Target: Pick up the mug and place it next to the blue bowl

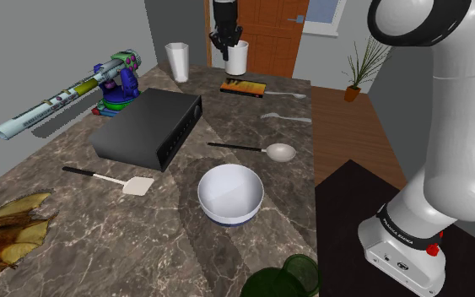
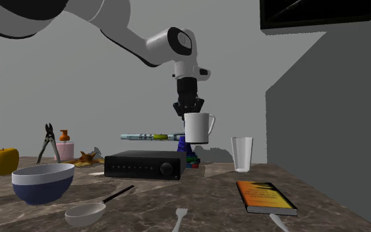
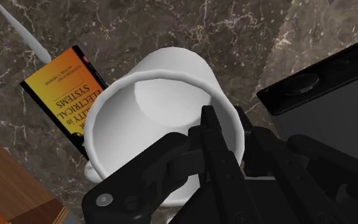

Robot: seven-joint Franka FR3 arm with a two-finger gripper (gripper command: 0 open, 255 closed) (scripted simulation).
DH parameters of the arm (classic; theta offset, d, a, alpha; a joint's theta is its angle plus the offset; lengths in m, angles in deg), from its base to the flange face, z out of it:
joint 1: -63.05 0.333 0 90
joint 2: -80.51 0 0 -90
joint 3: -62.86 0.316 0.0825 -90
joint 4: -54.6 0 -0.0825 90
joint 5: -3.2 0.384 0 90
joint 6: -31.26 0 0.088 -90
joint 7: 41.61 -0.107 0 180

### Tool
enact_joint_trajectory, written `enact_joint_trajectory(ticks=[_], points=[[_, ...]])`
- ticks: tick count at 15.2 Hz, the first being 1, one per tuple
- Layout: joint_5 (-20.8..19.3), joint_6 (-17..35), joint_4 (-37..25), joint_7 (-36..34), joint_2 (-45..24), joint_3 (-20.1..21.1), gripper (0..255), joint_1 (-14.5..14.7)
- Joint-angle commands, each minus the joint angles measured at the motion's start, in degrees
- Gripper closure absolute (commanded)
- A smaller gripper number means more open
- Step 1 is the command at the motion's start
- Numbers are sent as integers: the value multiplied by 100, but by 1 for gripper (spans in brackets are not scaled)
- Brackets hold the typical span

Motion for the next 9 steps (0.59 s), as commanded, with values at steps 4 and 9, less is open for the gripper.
enact_joint_trajectory(ticks=[4, 9], points=[[5, 220, 761, -496, 504, 141, 255, 310], [8, 370, 1343, -1065, 894, 321, 255, 665]])
